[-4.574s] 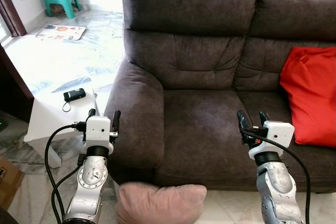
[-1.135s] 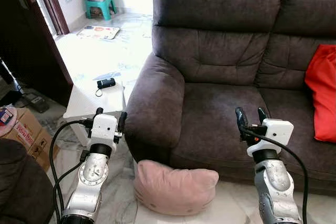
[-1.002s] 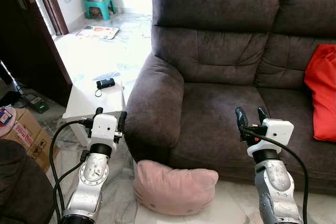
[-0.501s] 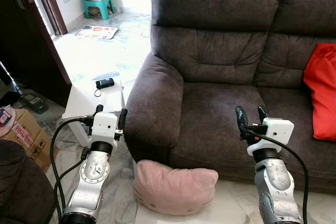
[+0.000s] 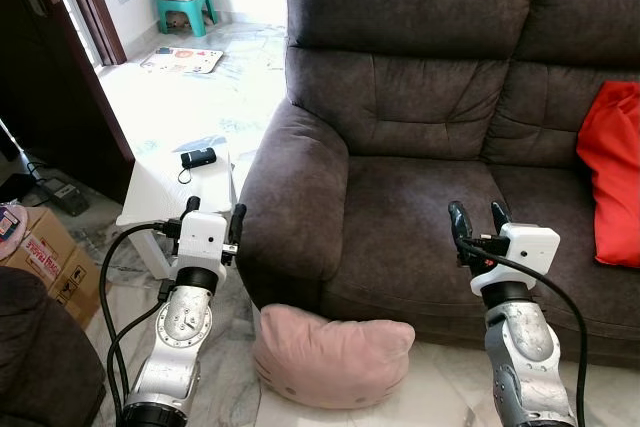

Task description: Move the pillow to the sofa from floor

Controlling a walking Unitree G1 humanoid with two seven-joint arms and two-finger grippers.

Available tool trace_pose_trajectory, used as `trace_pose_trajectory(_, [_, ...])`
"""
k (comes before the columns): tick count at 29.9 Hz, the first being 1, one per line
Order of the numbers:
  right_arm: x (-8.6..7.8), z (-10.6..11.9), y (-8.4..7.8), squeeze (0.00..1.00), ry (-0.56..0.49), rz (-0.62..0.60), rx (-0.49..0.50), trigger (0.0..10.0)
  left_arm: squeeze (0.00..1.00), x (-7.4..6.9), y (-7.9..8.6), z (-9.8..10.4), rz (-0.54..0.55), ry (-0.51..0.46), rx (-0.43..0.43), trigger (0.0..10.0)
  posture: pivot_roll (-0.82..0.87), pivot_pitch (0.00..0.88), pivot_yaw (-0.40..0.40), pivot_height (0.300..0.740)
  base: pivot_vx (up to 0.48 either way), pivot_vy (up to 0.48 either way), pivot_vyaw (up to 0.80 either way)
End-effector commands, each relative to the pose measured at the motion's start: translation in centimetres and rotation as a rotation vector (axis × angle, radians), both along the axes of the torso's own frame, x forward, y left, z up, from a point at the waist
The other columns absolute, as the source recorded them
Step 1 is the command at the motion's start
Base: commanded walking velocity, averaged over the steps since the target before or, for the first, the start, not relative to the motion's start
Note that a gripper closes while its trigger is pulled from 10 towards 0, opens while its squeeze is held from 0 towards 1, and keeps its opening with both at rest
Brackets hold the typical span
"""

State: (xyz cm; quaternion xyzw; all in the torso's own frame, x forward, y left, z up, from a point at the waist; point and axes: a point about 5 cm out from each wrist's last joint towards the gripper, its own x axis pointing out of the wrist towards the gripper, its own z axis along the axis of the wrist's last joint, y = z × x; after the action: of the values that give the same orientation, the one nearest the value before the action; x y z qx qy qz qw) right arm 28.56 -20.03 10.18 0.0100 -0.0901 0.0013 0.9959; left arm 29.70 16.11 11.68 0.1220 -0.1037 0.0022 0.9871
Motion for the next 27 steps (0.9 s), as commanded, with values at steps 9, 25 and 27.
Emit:
trace_pose_trajectory(9, [0.13,0.23,-0.28,0.00,-0.008,-0.010,0.011,10.0,0.00,0.36,-0.26,0.01,-0.011,0.005,0.005,10.0,-0.01,0.000,-0.029,0.739,0.027,0.000,0.00])
trace_pose_trajectory(25, [-0.03,0.19,-0.40,0.00,-0.007,-0.012,0.011,10.0,0.00,0.40,-0.41,0.19,-0.015,-0.004,-0.002,10.0,-0.01,0.000,-0.030,0.739,0.266,0.000,0.00])
trace_pose_trajectory(27, [-0.03,0.17,-0.37,0.00,-0.006,-0.009,0.011,10.0,0.00,0.42,-0.56,0.20,-0.020,-0.005,-0.001,10.0,-0.01,0.000,-0.030,0.739,0.277,0.000,0.00])
